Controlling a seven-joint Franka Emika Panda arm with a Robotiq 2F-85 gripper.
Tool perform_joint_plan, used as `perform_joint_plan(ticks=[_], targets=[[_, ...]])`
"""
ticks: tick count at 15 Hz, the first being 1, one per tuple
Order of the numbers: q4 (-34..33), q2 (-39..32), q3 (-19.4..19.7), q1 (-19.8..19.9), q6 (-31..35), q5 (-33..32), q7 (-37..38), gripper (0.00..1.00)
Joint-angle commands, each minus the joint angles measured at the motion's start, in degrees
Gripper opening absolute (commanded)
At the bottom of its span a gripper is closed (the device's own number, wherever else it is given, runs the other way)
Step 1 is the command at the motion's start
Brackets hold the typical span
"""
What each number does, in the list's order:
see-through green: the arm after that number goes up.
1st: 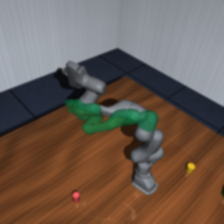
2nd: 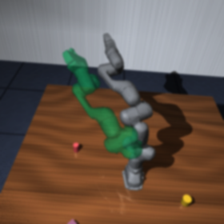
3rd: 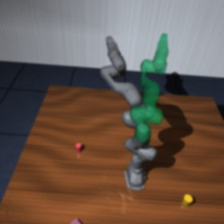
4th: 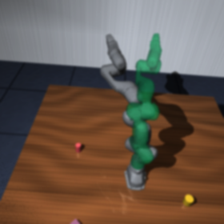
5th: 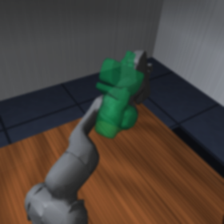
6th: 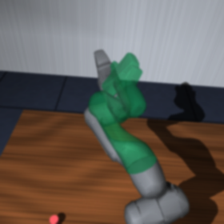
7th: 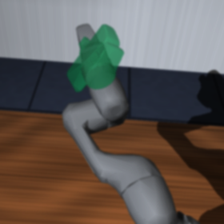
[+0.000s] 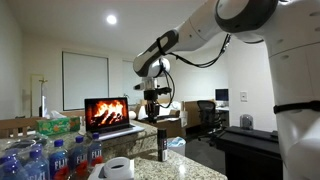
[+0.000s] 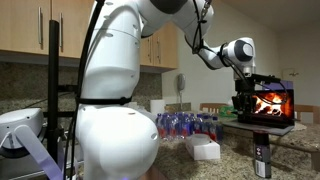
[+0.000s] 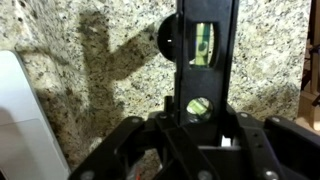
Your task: Put the bottle on the can, then pick the black object and put it on the can, then pick the clear tape and put it on the counter
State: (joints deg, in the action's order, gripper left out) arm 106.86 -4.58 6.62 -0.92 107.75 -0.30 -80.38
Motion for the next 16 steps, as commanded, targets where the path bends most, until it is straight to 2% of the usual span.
perform_joint_plan(ticks=[1,6,16], targets=[[0.5,-0.9,-2.0,1.7,4.2,0.3,3.9,0.18],[0.4,-2.5,-3.2,2.0,6.8,0.0,6.9,0.18],[1.3,-3.2,-3.5,3.1,6.6,0.7,9.2,0.18]])
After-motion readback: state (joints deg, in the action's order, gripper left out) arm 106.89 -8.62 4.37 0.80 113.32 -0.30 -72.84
